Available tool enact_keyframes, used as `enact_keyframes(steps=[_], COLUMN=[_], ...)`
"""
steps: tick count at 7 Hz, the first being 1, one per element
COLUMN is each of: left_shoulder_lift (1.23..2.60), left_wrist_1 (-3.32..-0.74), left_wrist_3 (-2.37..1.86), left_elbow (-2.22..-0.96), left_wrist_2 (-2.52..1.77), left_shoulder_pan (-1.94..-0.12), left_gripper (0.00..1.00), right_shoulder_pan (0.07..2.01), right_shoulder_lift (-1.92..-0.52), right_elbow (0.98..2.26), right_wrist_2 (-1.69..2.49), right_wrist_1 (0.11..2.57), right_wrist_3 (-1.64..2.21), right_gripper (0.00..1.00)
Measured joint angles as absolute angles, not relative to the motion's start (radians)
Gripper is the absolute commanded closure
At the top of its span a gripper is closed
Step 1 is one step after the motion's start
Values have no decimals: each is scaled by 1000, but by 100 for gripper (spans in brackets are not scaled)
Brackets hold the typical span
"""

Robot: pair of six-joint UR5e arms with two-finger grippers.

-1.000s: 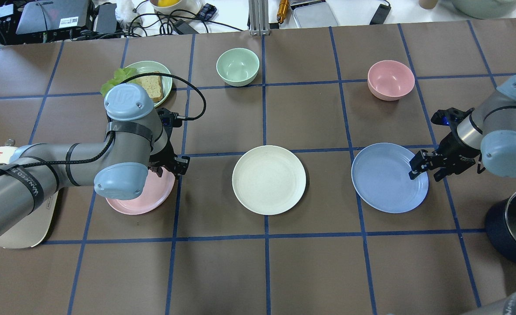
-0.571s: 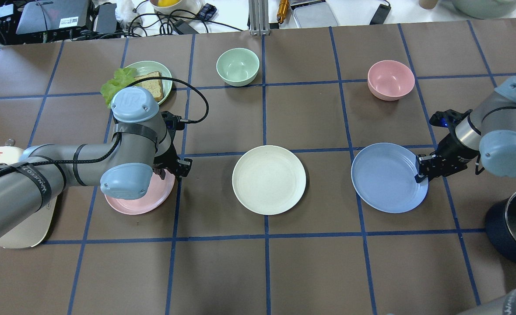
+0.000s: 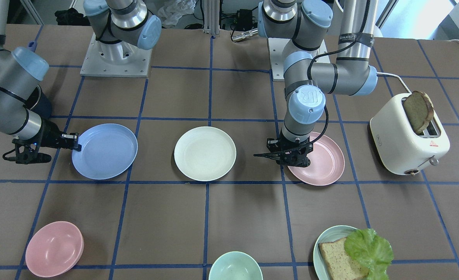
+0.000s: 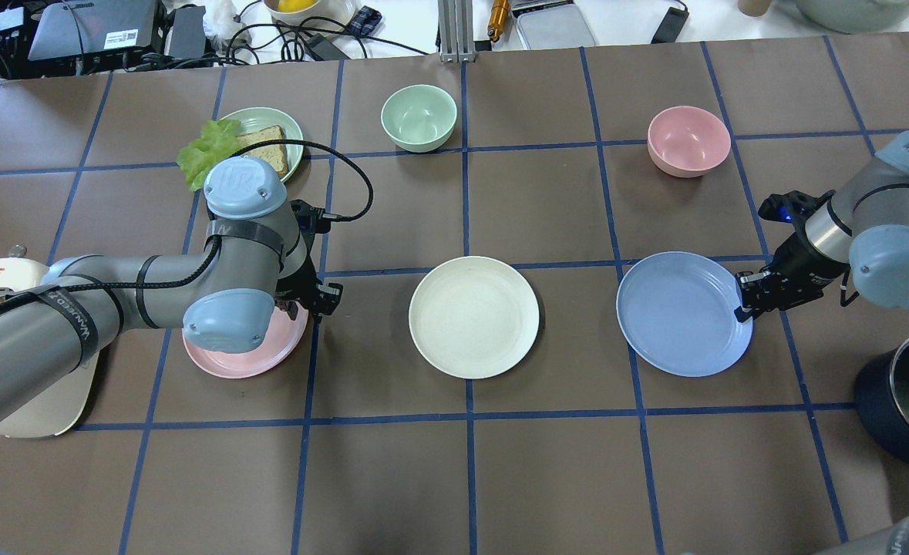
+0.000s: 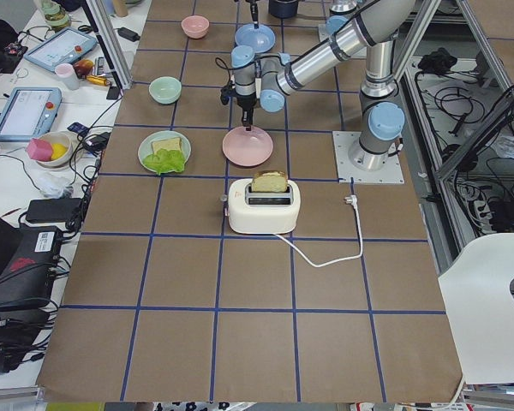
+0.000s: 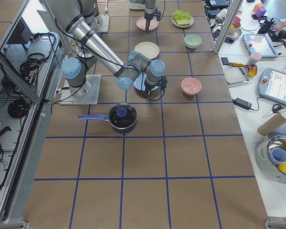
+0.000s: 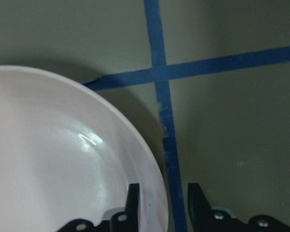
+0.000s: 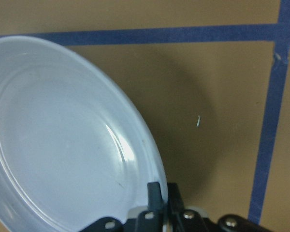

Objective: Stack three plates with pink and blue
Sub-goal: 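Grip the pink plate rim with the left gripper while the right grips the blue plate, then carry the pink plate with the left gripper onto the cream plate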

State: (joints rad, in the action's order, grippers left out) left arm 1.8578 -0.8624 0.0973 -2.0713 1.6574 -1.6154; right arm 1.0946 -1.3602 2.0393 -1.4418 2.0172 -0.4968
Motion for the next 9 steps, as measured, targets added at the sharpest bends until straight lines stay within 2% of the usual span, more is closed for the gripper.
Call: enact_keyframes(steps=[1, 6, 9], left_shoulder_lift=[1859, 1833, 1808], left_wrist_1=[-863, -885, -905], left_wrist_3=[100, 115, 103], left_elbow=[-2071, -2066, -2027], left_wrist_2=[1661, 1705, 1806], left_shoulder_pan=[-1617, -1637, -1752], left_gripper=[100, 100, 100], right_shoulder_pan=[1095, 1098, 1109], right_shoulder_lift=[-1379, -1394, -1429], right_elbow=[2007, 1924, 1924], right_wrist_2=[-1440, -1425, -1411], right_wrist_1=[1981, 1903, 1903], right_wrist_3=[-501, -504, -497], right_gripper=[100, 100, 100])
